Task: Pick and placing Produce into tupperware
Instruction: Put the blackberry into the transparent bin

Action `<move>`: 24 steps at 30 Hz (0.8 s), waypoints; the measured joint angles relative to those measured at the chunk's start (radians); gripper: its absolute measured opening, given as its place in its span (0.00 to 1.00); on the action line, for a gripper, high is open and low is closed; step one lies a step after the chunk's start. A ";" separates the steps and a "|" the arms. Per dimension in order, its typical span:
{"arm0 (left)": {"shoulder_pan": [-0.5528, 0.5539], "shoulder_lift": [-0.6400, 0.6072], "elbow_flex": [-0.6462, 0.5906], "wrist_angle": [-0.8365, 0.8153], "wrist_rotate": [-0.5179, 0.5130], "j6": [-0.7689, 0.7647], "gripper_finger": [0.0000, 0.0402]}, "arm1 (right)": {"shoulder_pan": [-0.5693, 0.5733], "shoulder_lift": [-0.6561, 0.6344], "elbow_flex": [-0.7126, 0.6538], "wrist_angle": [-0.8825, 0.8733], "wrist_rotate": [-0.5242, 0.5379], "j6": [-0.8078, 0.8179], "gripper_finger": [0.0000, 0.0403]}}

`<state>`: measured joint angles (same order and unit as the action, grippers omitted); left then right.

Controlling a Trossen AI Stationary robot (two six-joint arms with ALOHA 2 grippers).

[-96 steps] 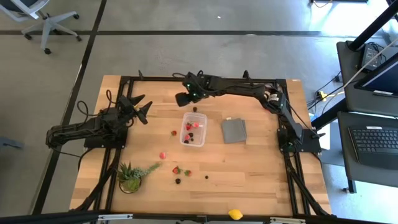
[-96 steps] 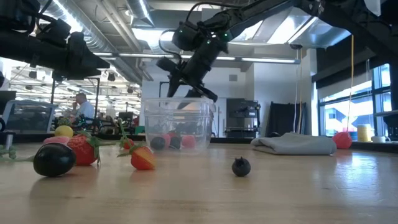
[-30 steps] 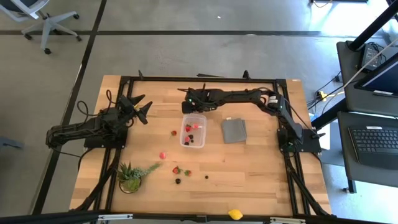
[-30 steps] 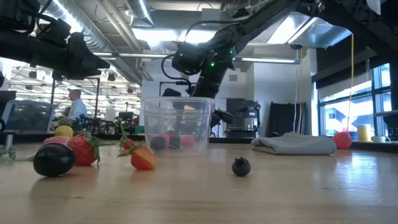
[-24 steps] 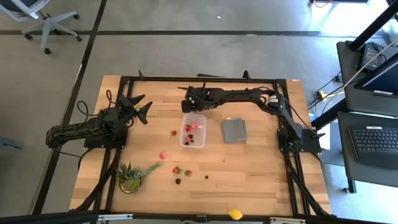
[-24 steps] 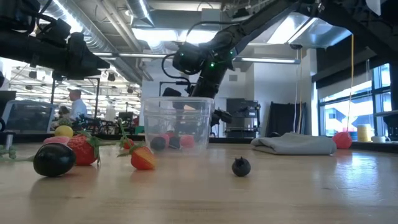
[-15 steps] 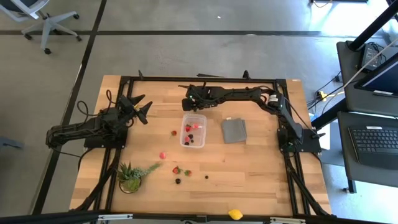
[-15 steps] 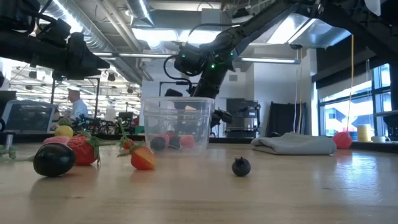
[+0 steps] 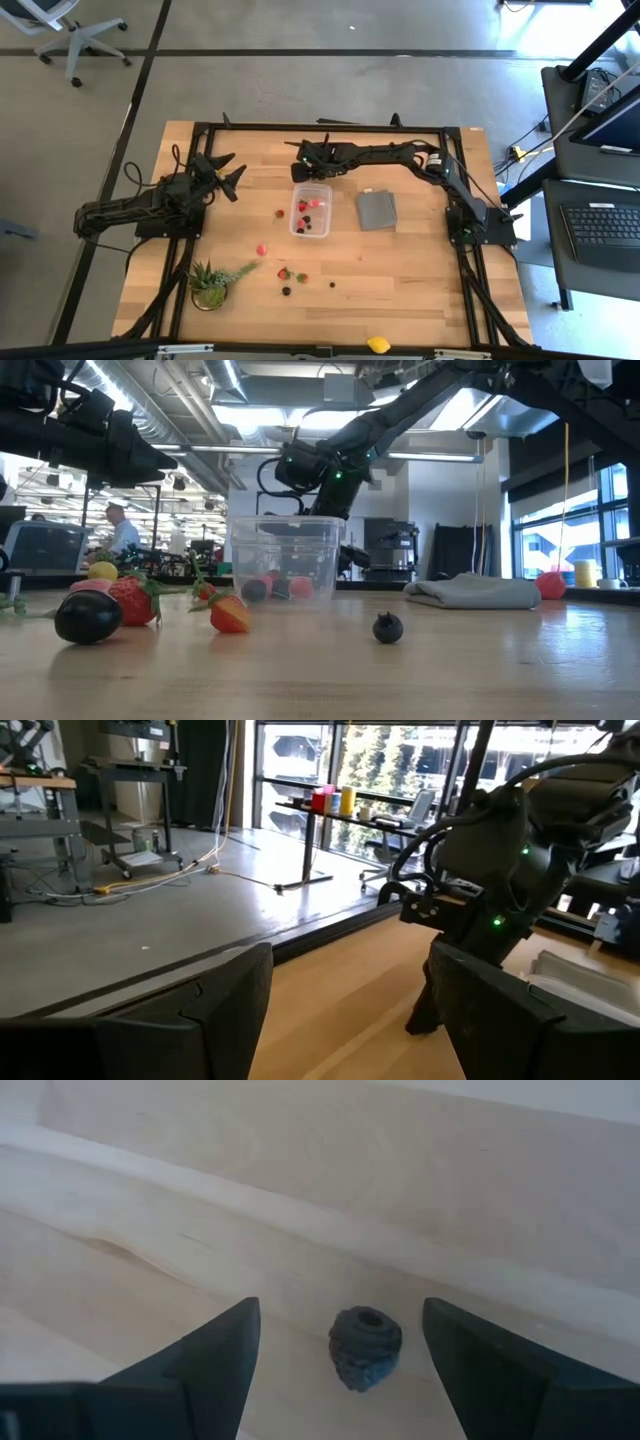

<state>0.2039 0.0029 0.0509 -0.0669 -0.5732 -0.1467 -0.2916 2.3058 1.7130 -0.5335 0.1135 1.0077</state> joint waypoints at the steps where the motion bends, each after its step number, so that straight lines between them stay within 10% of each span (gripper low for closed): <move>1: 0.000 0.000 0.000 0.000 0.001 0.000 0.65 | 0.001 0.000 0.000 -0.005 0.002 0.000 0.70; 13: 0.001 0.000 0.000 0.000 0.002 0.000 0.65 | 0.001 0.002 -0.002 -0.033 0.003 -0.020 0.68; 24: 0.001 0.000 0.000 0.000 0.002 0.000 0.65 | 0.001 0.002 -0.005 -0.050 0.014 -0.020 0.46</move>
<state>0.2047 0.0027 0.0509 -0.0669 -0.5709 -0.1463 -0.2909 2.3077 1.7081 -0.5831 0.1272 0.9878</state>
